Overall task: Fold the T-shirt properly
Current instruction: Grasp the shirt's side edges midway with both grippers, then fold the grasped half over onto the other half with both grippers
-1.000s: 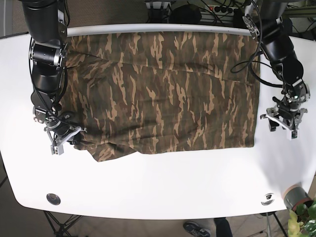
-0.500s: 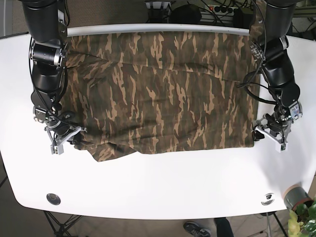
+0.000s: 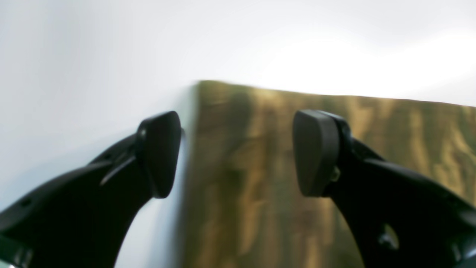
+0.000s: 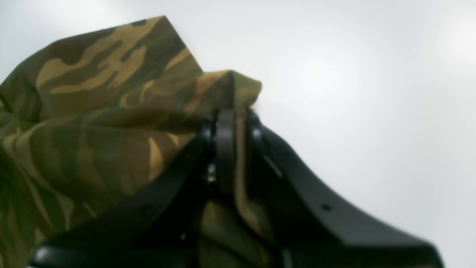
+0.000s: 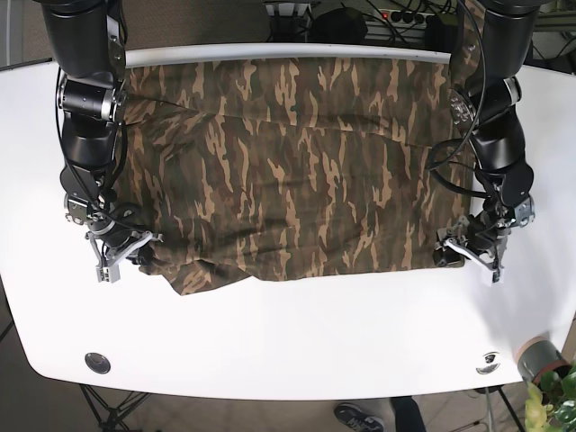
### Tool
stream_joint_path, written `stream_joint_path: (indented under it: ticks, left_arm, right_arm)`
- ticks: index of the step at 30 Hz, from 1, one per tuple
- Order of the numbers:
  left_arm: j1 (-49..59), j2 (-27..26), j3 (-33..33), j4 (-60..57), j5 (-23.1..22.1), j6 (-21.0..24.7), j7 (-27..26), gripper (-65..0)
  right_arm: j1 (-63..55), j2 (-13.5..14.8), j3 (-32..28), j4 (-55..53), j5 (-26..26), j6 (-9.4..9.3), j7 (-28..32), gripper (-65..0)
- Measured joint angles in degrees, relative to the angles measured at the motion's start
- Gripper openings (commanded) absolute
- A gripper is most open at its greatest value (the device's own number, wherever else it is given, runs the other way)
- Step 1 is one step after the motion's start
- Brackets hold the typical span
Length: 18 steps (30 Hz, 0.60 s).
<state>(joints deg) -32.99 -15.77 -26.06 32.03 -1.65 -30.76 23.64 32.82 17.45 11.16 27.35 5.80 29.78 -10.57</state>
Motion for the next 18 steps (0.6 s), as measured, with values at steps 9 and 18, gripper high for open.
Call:
stream_joint_path:
  ticks: [9,18]
  left_arm:
    - [0.4,0.8,4.0,0.2,-0.6,-0.8,-0.3,-61.9]
    - [0.7,0.9,4.0,0.9,-0.7,-1.1,0.2,-65.0]
  right_arm:
    - [0.0,-0.4,0.0,0.0,0.0,0.02,0.1,-62.5]
    - [-1.3,-0.6,0.0,3.2,-0.6,0.2,-1.6,-62.6]
